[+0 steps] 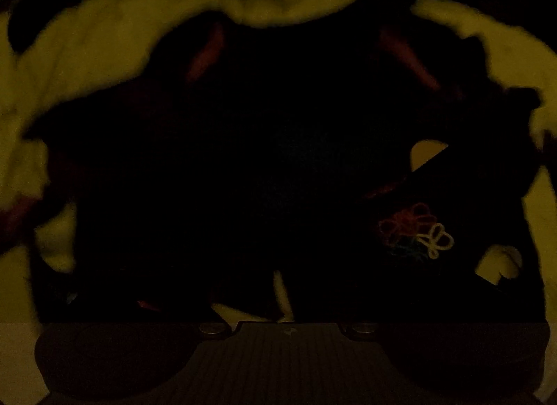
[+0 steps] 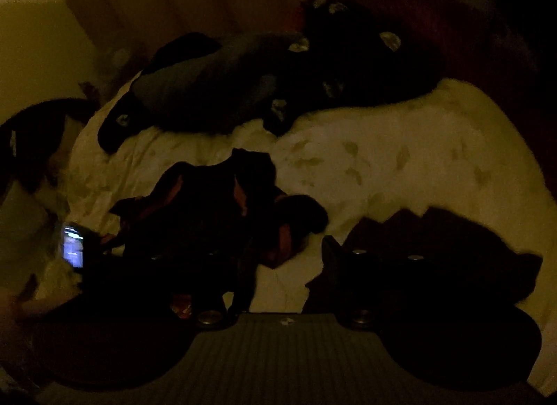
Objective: Fold large clothes
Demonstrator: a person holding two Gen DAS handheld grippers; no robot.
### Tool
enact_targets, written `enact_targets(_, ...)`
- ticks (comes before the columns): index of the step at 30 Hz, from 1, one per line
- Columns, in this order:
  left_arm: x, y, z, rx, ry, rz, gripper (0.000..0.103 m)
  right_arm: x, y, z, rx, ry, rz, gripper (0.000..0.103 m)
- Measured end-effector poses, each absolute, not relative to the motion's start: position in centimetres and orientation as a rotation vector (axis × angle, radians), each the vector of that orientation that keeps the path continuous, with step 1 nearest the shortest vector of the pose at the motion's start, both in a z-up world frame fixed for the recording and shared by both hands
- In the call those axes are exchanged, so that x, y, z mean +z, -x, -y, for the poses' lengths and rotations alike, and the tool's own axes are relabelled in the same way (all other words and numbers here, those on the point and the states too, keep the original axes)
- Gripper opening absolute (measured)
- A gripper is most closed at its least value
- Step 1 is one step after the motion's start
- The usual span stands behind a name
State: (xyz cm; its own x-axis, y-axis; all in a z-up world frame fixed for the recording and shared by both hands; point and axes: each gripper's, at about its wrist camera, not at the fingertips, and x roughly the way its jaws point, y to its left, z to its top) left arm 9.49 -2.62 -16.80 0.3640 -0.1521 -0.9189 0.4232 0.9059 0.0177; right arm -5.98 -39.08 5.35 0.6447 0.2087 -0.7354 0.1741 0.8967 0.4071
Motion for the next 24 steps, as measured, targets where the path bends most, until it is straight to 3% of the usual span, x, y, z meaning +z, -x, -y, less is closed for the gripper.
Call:
enact_targets(3, -17.4, -9.3, 4.0, -0.407, -0.198, -1.112, 0.103, 4.1, 6.7, 40.4, -0.041, -0.554, -0.901, 0.052)
enact_targets(4, -17.4, -9.2, 4.6, -0.413, -0.214, -1.112, 0.095, 4.2, 7.5, 40.6, -0.056, -0.559, -0.909, 0.052)
enact_targets(5, -17.3, -9.3, 5.3, -0.424, -0.236, -1.124, 0.049, 3.8, 7.7, 41.0, -0.069, -0.560, -0.919, 0.053)
enact_targets(6, -16.8, -9.3, 5.5, -0.440, -0.233, -1.129, 0.040, 3.5, 8.1, 41.0, -0.075, -0.562, -0.929, 0.054)
enact_targets(9, -12.6, -8.5, 5.5, -0.465, -0.182, -1.022, 0.039, 2.9, 8.4, 41.2, -0.082, -0.573, -0.948, 0.054)
enact_targets(18, 7.2, -5.9, -0.7, -0.385, -0.151, -0.551, 0.039, 2.7, 7.1, 40.7, -0.061, -0.668, -0.903, 0.057)
enact_targets(24, 10.6, -4.8, -5.8, -0.229, -0.120, -0.505, 0.040, 2.0, 4.5, 38.3, 0.023, -0.697, -0.940, 0.057)
